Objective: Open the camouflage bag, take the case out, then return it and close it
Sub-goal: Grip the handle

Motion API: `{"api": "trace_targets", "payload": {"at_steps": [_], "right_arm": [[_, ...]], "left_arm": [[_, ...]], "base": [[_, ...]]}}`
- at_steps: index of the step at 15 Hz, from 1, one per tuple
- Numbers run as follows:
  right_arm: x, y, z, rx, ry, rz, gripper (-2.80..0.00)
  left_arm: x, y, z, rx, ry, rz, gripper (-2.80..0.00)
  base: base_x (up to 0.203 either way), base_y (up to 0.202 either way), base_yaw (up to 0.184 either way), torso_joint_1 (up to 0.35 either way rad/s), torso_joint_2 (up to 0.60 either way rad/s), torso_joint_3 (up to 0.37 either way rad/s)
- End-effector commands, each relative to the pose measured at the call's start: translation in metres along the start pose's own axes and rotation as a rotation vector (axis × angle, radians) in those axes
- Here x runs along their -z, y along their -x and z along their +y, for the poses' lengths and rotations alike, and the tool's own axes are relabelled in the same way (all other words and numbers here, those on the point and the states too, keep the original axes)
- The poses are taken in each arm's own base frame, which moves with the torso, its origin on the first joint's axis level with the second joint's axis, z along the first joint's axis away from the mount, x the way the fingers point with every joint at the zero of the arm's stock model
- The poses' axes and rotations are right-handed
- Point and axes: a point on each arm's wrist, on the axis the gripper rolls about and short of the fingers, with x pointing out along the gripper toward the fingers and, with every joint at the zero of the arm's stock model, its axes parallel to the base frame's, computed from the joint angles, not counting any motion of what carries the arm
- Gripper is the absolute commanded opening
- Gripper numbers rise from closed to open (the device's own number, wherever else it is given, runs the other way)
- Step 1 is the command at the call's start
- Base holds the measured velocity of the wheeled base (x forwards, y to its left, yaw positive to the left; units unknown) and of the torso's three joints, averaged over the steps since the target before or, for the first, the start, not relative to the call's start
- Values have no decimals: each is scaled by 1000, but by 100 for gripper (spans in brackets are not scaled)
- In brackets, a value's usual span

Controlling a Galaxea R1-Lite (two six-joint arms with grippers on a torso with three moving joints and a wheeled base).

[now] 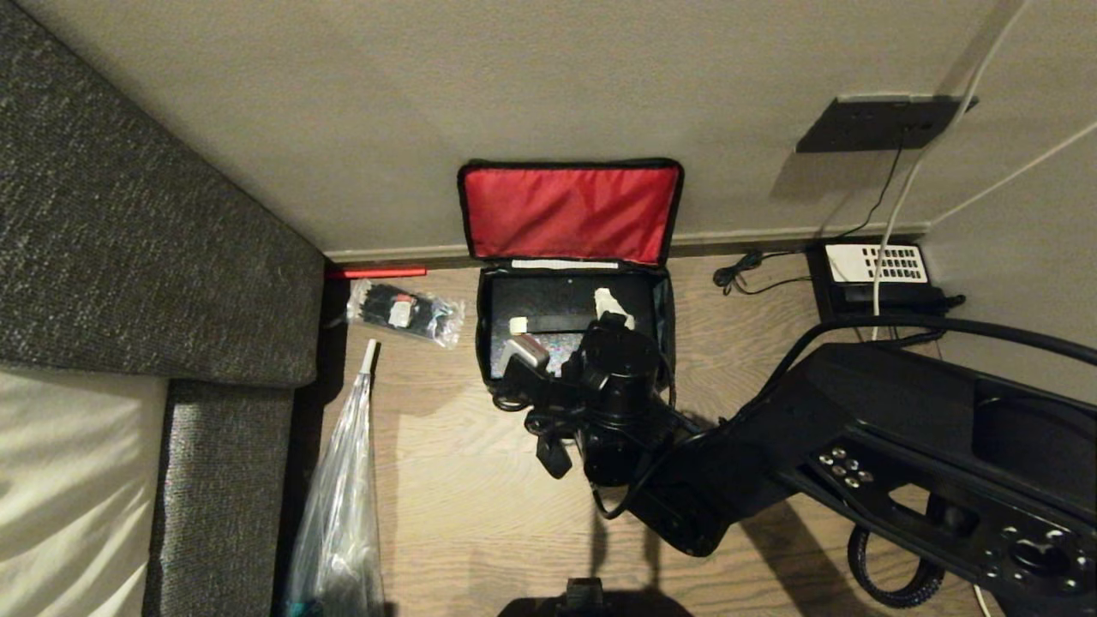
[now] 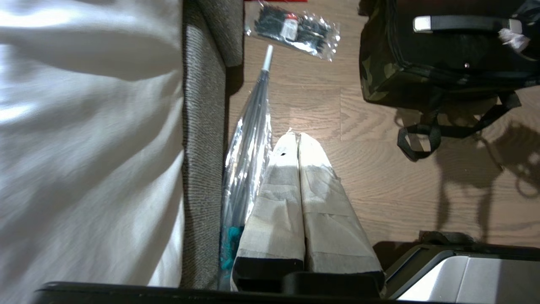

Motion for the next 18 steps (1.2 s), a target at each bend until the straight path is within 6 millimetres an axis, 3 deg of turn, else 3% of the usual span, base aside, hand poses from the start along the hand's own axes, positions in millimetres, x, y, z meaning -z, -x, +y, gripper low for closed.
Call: {"api": "trace_targets", "payload": {"at_steps": [1, 9, 12, 18], "right_arm": [[0, -1, 0, 6, 2, 3, 0], [1, -5, 11, 7, 49, 10, 0], [1, -12, 22, 43, 82, 49, 0], [9, -28, 22, 75, 164, 78, 0]], "left_arm": [[0, 0, 0, -1, 3, 2, -280], [0, 0, 0, -1, 0, 2, -280], [0, 0, 0, -1, 0, 2, -280], [0, 0, 0, -1, 0, 2, -280]], "base": [[0, 0, 0, 3, 7, -80], [0, 0, 0, 1, 3, -40], [0, 0, 0, 0, 1, -10], [0, 0, 0, 0, 0, 0]]}}
